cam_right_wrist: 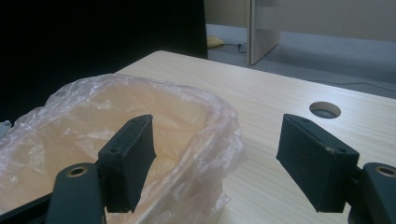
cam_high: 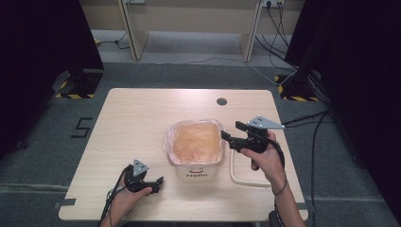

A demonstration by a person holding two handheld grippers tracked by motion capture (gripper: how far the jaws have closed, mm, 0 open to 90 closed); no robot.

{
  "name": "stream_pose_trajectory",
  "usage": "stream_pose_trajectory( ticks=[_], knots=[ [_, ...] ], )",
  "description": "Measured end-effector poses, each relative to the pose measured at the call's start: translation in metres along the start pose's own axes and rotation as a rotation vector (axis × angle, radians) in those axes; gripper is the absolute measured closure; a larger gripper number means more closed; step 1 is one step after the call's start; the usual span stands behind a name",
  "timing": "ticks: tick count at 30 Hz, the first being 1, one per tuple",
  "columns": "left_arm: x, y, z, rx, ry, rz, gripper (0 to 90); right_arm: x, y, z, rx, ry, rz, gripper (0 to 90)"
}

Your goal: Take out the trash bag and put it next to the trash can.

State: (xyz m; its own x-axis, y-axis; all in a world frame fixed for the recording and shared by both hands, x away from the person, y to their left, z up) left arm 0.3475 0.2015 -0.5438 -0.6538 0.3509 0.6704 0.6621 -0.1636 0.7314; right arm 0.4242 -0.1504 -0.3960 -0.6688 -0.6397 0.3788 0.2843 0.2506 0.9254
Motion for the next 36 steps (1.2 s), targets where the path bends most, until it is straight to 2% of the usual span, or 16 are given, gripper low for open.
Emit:
stream_pose_trajectory(
  ticks=[6,14,26,31,32,36],
  knots=[
    [0.0,0.0,0.0,0.001,0.0,-0.001,10.8,-0.011,-0.002,0.005,0.008,0.01,0.029,27.6],
    [0.0,0.0,0.0,0.002,0.0,-0.001,10.8,-0.025,-0.006,0.004,0.004,0.007,0.072,28.2],
    [0.0,0.0,0.0,0.002,0.0,-0.001,10.7,-0.056,-0.006,0.004,-0.007,0.017,0.134,30.7],
    [0.0,0.0,0.0,0.002,0.0,-0.001,10.7,-0.061,-0.007,0.005,0.002,0.031,0.14,38.0],
    [0.0,0.0,0.0,0.001,0.0,-0.001,10.8,-0.062,-0.006,0.006,0.018,0.027,0.134,45.5],
    [0.0,0.0,0.0,0.002,0.001,-0.001,10.8,-0.058,-0.004,0.008,0.058,0.02,0.123,54.7]
  ],
)
Point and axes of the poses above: each handheld gripper's, and its own axes: x roughly backward along the jaws, y roughly out of its top, z roughly to its left, the point moved 3 cm from there along -x, roughly forward along the jaws, and after that the axes turned 8 degrees about x, right-handed, at the moved point
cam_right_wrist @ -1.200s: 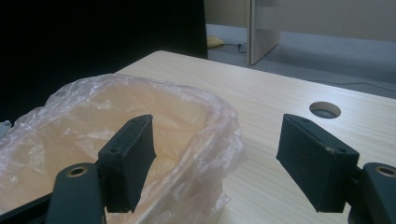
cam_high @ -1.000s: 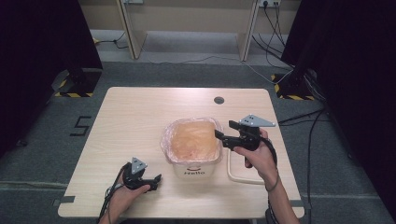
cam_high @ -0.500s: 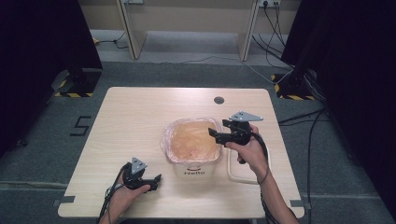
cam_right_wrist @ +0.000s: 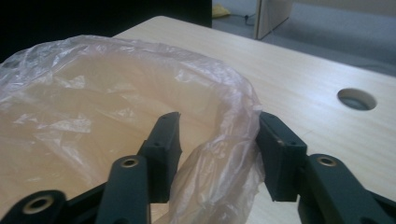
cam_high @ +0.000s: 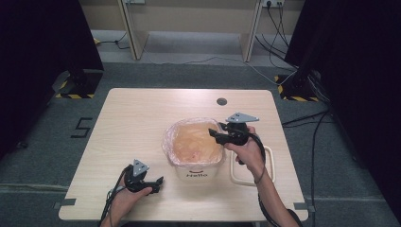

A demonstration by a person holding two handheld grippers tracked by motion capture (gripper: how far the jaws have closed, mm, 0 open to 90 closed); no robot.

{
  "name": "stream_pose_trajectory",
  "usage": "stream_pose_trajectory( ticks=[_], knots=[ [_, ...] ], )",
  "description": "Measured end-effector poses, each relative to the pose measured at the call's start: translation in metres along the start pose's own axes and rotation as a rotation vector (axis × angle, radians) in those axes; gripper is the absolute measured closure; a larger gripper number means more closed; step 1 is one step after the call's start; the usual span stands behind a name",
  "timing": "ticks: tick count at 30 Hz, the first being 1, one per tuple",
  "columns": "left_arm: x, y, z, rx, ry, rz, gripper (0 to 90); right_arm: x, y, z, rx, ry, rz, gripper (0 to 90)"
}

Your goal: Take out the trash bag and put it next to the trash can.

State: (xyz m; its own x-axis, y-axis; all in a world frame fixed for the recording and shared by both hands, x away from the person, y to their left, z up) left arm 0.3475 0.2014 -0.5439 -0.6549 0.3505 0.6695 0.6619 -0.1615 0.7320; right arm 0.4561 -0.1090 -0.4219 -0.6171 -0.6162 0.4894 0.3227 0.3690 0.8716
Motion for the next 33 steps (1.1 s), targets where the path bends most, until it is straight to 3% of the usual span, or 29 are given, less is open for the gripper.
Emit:
stream_pose_trajectory(
  ticks=[3,7,13,17,22,26,30,33],
  knots=[
    [0.0,0.0,0.0,0.0,0.0,-0.001,10.8,0.005,0.003,-0.001,0.036,-0.018,-0.029,62.1],
    [0.001,0.0,0.0,-0.004,-0.008,-0.007,13.3,0.009,0.006,0.001,0.122,-0.036,-0.052,71.7],
    [0.004,0.0,-0.001,-0.023,-0.022,0.005,15.4,0.01,0.008,0.003,0.115,-0.031,-0.076,73.0],
    [0.015,0.012,0.0,-0.021,-0.03,-0.037,15.4,0.01,0.009,0.002,0.104,-0.022,-0.096,73.4],
    [0.032,0.025,-0.006,0.006,-0.082,-0.087,15.3,0.011,0.01,0.002,0.102,-0.017,-0.109,73.5],
    [0.04,0.029,-0.013,0.001,-0.111,-0.101,15.3,0.013,0.011,0.0,0.107,-0.019,-0.114,73.4],
    [0.056,0.042,-0.028,-0.009,-0.18,-0.127,15.3,0.016,0.012,0.0,0.105,-0.014,-0.122,73.4],
    [0.065,0.051,-0.033,-0.026,-0.191,-0.152,15.2,0.018,0.014,0.001,0.098,-0.005,-0.136,73.4]
  ],
)
Point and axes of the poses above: each handheld gripper's, and its own axes: x roughly backward along the jaws, y roughly out of its top, z roughly to its left, the point moved 3 cm from there along -x, roughly forward along the jaws, and after that the axes turned 8 degrees about x, right-handed, at the moved point
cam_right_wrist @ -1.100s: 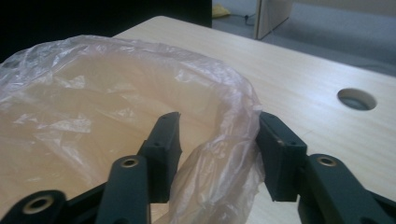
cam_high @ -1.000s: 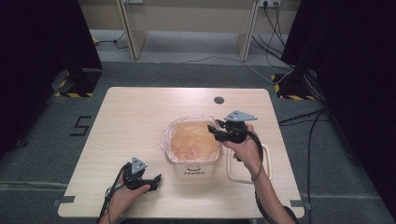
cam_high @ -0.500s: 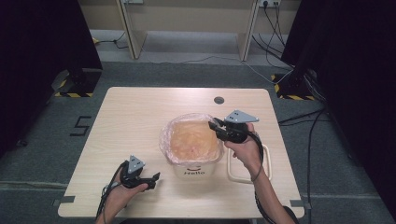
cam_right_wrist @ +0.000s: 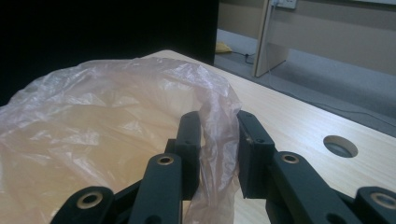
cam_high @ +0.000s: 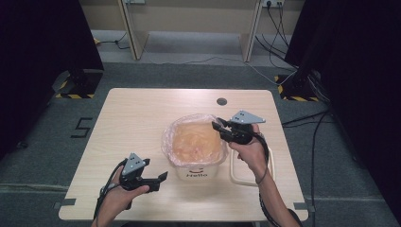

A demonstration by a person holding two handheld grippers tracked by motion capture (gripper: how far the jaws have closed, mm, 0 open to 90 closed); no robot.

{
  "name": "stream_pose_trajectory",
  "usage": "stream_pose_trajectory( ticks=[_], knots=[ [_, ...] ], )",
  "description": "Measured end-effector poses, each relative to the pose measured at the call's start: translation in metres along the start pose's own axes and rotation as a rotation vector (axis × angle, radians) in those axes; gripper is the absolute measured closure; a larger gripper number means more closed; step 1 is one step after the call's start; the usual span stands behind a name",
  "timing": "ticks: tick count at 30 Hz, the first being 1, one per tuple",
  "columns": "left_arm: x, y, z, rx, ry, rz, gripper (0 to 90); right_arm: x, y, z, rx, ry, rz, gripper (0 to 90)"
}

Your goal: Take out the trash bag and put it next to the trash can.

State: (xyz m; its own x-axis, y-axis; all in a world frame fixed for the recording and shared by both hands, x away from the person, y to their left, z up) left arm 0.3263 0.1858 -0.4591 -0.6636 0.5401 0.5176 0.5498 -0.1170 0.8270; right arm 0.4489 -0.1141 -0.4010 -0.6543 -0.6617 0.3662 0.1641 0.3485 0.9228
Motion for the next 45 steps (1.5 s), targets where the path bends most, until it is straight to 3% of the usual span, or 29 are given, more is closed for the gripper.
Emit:
stream_pose_trajectory(
  ticks=[7,13,16,21,33,38,41,43,44,45],
  knots=[
    [0.013,0.015,-0.01,0.004,-0.044,-0.033,15.2,0.003,0.006,0.003,0.006,0.011,-0.023,73.5],
    [0.011,0.027,-0.017,0.021,-0.078,-0.053,15.2,0.005,0.009,0.004,0.006,0.017,-0.041,73.6],
    [0.008,0.031,-0.018,0.038,-0.086,-0.054,15.1,0.007,0.012,0.004,0.009,0.018,-0.054,73.6],
    [0.005,0.043,-0.017,0.098,-0.161,-0.051,15.1,0.007,0.012,0.005,0.006,0.024,-0.056,73.3],
    [-0.015,0.06,-0.01,0.118,-0.075,-0.056,15.1,0.003,0.01,0.007,-0.002,0.042,-0.054,72.5],
    [-0.025,0.057,-0.009,0.163,-0.072,-0.03,15.7,0.002,0.009,0.007,-0.003,0.043,-0.051,72.3],
    [-0.027,0.055,-0.008,0.207,-0.115,-0.047,26.1,0.003,0.009,0.007,-0.002,0.041,-0.054,72.2],
    [-0.027,0.055,-0.008,0.211,-0.126,-0.051,36.4,0.003,0.01,0.007,-0.003,0.039,-0.059,72.1],
    [-0.027,0.055,-0.007,0.208,-0.126,-0.059,36.4,0.004,0.01,0.007,-0.002,0.038,-0.062,72.2],
    [-0.026,0.056,-0.006,0.205,-0.123,-0.076,43.8,0.005,0.011,0.007,-0.001,0.039,-0.07,72.3]
  ],
)
Point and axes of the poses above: each handheld gripper's, and its own axes: x roughly backward along the jaws, y roughly out of its top, z roughly to its left, the point moved 3 cm from there along -x, roughly forward along the jaws, and after that the axes turned 8 degrees about x, right-handed, at the moved point
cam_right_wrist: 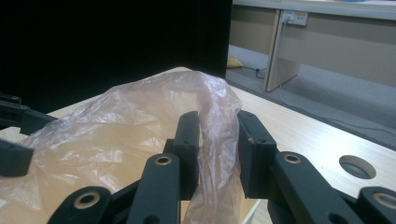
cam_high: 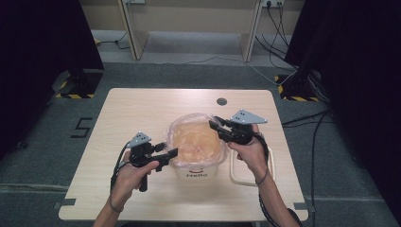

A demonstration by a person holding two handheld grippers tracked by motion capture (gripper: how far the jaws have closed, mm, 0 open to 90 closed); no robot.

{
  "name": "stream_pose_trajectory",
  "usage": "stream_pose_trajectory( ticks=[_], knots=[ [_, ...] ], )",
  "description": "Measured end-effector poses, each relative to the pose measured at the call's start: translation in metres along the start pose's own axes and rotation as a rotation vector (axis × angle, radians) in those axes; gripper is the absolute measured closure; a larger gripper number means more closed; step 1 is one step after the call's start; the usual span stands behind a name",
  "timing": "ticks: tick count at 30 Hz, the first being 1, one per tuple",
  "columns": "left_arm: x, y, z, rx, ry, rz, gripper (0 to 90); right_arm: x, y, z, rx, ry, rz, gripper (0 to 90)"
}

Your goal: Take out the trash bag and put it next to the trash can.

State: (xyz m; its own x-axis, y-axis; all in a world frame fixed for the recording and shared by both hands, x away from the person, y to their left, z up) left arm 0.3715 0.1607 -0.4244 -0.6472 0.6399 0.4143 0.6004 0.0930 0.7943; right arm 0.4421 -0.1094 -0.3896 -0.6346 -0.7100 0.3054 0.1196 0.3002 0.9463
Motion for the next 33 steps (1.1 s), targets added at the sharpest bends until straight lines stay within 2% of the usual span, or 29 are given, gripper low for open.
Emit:
stream_pose_trajectory(
  ticks=[4,7,10,12,17,19,28,31,33],
  knots=[
    [0.005,0.002,-0.004,-0.04,-0.011,-0.021,58.3,0.001,0.001,0.0,0.002,0.0,-0.005,72.7],
    [0.008,0.004,-0.008,-0.041,-0.04,-0.039,67.8,0.002,0.001,0.0,0.006,0.0,-0.009,72.6],
    [0.01,0.005,-0.011,-0.084,-0.041,-0.05,75.2,0.004,0.004,0.0,0.006,-0.001,-0.022,72.6],
    [0.012,0.006,-0.012,-0.108,-0.042,-0.056,76.7,0.007,0.007,0.0,0.009,-0.002,-0.033,72.6],
    [0.017,0.009,-0.016,-0.097,-0.087,-0.065,79.3,0.015,0.015,0.0,0.02,-0.01,-0.063,72.9],
    [0.02,0.012,-0.017,-0.113,-0.093,-0.069,80.5,0.018,0.017,0.0,0.025,-0.013,-0.068,73.1],
    [0.034,0.033,-0.022,-0.146,-0.124,-0.108,82.6,0.019,0.02,0.004,0.022,-0.003,-0.078,71.2],
    [0.037,0.04,-0.024,-0.148,-0.133,-0.119,83.4,0.02,0.021,0.004,-0.007,-0.003,-0.086,64.7],
    [0.04,0.044,-0.025,-0.166,-0.131,-0.115,83.6,0.021,0.023,0.003,-0.04,0.007,-0.095,54.0]
  ],
)
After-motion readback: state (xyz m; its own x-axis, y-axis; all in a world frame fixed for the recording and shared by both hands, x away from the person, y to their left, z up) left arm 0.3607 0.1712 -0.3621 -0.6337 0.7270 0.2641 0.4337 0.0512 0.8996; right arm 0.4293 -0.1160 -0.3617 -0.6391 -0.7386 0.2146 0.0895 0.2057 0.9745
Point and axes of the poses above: each handheld gripper's, and its own axes: x roughly backward along the jaws, y roughly out of its top, z roughly to its left, the point moved 3 cm from there along -x, roughly forward along the jaws, and after that the axes turned 8 degrees about x, right-handed, at the moved point
